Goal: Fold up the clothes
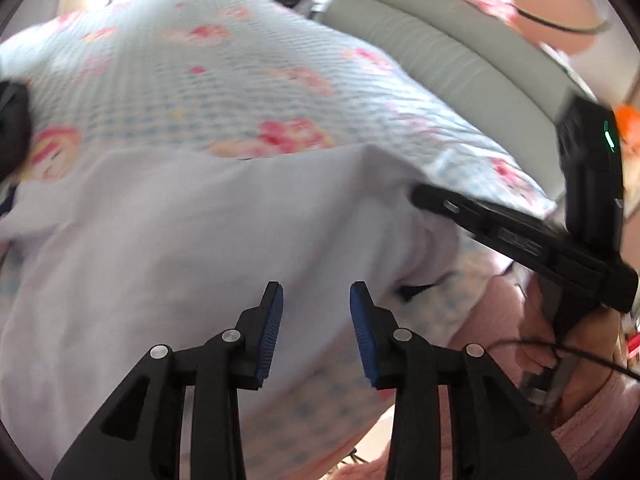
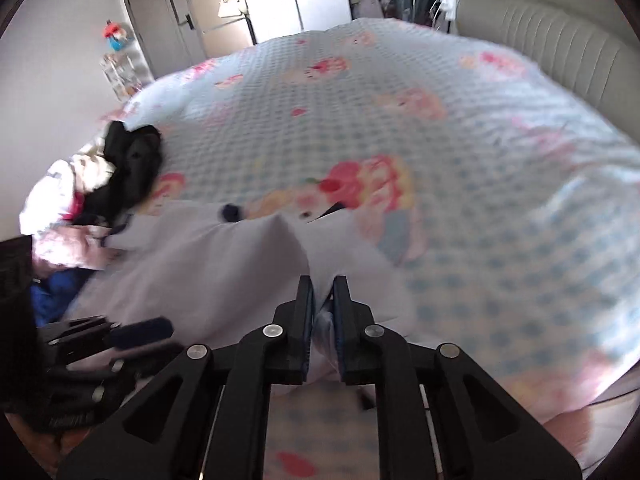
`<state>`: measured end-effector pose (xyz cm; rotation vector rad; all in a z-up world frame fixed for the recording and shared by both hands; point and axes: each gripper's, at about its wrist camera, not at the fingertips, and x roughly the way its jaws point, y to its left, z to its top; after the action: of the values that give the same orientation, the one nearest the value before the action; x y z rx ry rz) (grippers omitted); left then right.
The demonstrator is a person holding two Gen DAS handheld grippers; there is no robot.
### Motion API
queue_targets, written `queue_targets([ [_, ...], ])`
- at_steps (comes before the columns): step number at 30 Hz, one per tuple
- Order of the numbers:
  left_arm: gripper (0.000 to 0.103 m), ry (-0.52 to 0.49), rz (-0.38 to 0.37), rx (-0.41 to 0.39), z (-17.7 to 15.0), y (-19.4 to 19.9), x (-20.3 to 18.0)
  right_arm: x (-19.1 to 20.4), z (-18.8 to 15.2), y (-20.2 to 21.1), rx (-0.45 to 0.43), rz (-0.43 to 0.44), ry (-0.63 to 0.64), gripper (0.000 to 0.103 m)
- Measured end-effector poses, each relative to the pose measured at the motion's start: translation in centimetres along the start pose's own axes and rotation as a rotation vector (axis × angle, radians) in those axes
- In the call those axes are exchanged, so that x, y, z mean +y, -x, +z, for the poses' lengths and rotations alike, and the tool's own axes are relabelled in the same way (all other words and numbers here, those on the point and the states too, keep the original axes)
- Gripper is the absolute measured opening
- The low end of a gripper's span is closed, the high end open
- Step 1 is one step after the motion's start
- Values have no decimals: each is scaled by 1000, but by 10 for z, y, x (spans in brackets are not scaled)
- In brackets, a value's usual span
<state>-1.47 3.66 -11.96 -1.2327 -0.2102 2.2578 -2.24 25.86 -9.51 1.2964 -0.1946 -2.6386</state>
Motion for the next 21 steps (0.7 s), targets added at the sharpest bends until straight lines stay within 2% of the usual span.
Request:
queue_targets([
  [1,37,20,26,-7,-3,4,6,2,-4,2,2,33,-12,19],
  [3,44,64,93,-46,-7,18,25,10,-12,-1,39,89,-19,34],
  [7,53,214,237,-126,-9,51,83,32,-30,-19,154,189,-13,42],
  [8,66,235,243,-96,-9,47,95,37,-35,-23,183,214,-12,47],
  [9,71,256,249,-66,-10,43,107,43,-39,-27,212,239,-10,48],
  [12,71,316,269,10,-14,34,139,59,-53,-41,297,304,-7,48],
  [13,71,331,271,27,-17,31,145,60,-59,-50,317,290,-11,48],
  [14,68,335,256,37,-21,28,146,61,-64,-57,335,275,-20,48],
  [16,45,311,223,55,-28,20,138,57,-70,-72,357,232,-49,43],
  [17,31,286,213,61,-28,16,133,56,-71,-78,359,205,-49,25],
  [18,23,260,203,67,-28,12,126,57,-67,-80,334,169,-19,11],
  [21,18,199,144,77,-22,3,101,65,-34,-76,208,60,92,3],
])
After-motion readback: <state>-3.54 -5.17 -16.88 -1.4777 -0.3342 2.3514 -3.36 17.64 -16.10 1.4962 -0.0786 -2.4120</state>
